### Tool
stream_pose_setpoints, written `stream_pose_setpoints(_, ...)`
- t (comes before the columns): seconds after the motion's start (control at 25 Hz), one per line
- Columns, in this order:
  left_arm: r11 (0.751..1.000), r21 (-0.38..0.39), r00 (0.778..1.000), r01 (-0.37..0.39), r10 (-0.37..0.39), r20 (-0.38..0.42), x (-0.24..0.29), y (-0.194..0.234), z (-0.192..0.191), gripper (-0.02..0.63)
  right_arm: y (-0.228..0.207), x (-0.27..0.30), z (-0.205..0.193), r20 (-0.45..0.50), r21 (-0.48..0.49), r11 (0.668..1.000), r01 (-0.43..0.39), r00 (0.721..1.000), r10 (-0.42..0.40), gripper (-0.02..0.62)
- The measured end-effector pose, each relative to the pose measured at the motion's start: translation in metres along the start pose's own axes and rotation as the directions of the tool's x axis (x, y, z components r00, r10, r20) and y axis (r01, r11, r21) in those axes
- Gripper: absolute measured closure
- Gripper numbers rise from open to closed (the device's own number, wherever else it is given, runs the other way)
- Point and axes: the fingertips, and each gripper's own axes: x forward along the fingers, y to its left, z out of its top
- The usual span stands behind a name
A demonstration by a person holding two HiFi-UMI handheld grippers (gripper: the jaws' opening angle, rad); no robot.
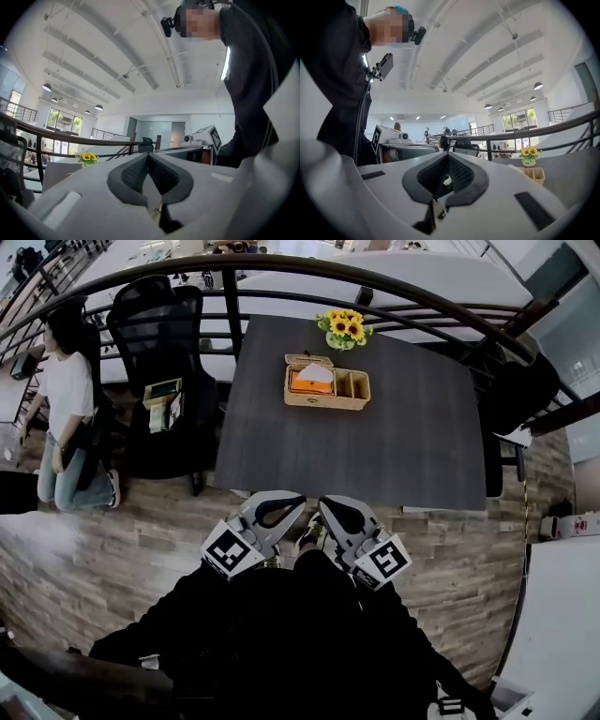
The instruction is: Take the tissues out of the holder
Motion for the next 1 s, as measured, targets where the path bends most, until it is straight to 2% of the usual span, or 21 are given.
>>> stream_pose_setpoints(0.16, 0.999, 0.031, 1.000, -0.018, 0.018, -0.014, 0.020, 0.018, -0.001, 0.598, -0.026, 0.011, -0.003, -0.017, 0.016, 0.999, -0.037, 0.999, 0.038, 0.594)
stream_pose_setpoints(0.6, 0.994, 0.039, 0.994, -0.106, 0.107, -0.019, 0.102, 0.069, 0.012, 0.597, -0.115, 0.032, 0.015, -0.007, 0.006, 0.979, -0.202, 0.979, 0.202, 0.594)
stream_pose_setpoints(0.92, 0.984, 0.056, 0.984, -0.170, 0.172, -0.038, 0.153, 0.098, 0.012, 0.598, -0.179, 0.039, 0.010, -0.049, 0.009, 0.967, -0.256, 0.965, 0.256, 0.594)
stream_pose_setpoints(1.0, 0.980, 0.039, 0.979, -0.197, 0.198, -0.039, 0.162, 0.105, 0.012, 0.597, -0.192, 0.041, 0.006, -0.064, 0.021, 0.963, -0.269, 0.961, 0.270, 0.594)
